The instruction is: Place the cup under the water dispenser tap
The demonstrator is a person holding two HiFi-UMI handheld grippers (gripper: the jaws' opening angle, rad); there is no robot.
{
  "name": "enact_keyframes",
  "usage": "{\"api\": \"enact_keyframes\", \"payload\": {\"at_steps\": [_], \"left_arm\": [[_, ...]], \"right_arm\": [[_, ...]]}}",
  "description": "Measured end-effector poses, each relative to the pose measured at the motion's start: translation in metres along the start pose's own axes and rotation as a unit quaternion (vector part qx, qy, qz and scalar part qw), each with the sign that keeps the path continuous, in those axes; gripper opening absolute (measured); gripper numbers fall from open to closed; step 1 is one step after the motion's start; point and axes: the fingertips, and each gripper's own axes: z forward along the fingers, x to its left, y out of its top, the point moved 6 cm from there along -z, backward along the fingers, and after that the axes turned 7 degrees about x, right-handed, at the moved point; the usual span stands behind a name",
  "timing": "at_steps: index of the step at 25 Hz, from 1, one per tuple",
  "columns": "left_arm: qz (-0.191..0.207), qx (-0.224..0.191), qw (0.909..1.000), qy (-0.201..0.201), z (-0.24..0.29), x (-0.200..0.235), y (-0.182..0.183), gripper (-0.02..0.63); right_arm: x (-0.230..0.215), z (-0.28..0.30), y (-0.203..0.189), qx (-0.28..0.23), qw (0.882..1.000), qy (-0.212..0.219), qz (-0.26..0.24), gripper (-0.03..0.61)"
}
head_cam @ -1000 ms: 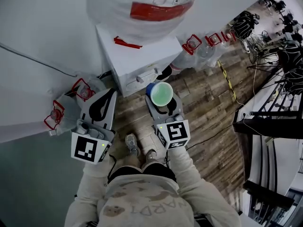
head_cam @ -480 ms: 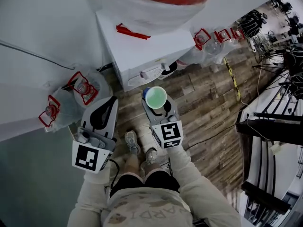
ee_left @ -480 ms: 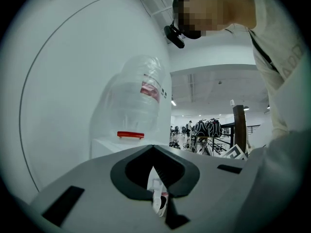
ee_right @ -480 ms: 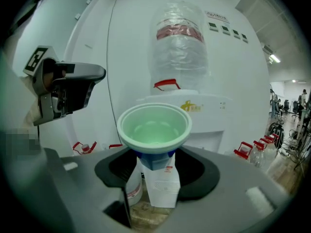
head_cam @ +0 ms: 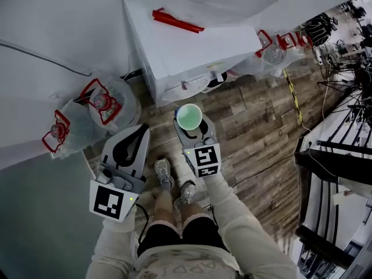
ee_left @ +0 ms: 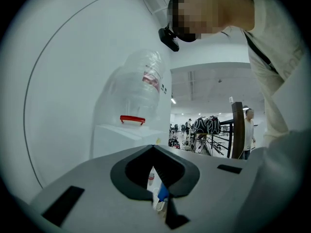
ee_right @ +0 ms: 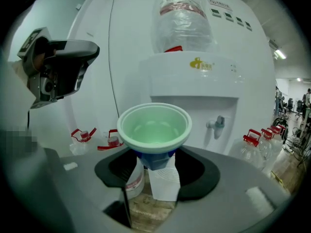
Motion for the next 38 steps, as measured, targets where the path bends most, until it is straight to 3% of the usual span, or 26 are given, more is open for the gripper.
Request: {"api": "enact_keyframes", "payload": {"at_steps": [14,24,38], "left_arm": [[0.006,0.012,0.9999,0.004,0.005,0.017,-0.052,0.005],[0.021,0.030,0.9990,-0.026,0.013,0.014,-0.081,0.006],[0.005,0.045,0.9989,-0.014,0.004,0.028,-0.107,0.005]], "right_arm": [[-0.028,0.078,-0.068,0.037,0.998,-0.025,0.034,0.255],[-0.039,0.122,-0.093,0.056,0.997,-0.039,0.025,0.255],[-0.054,0.162,-0.112,0.091,0.993,-0.059,0.037,0.256]]}}
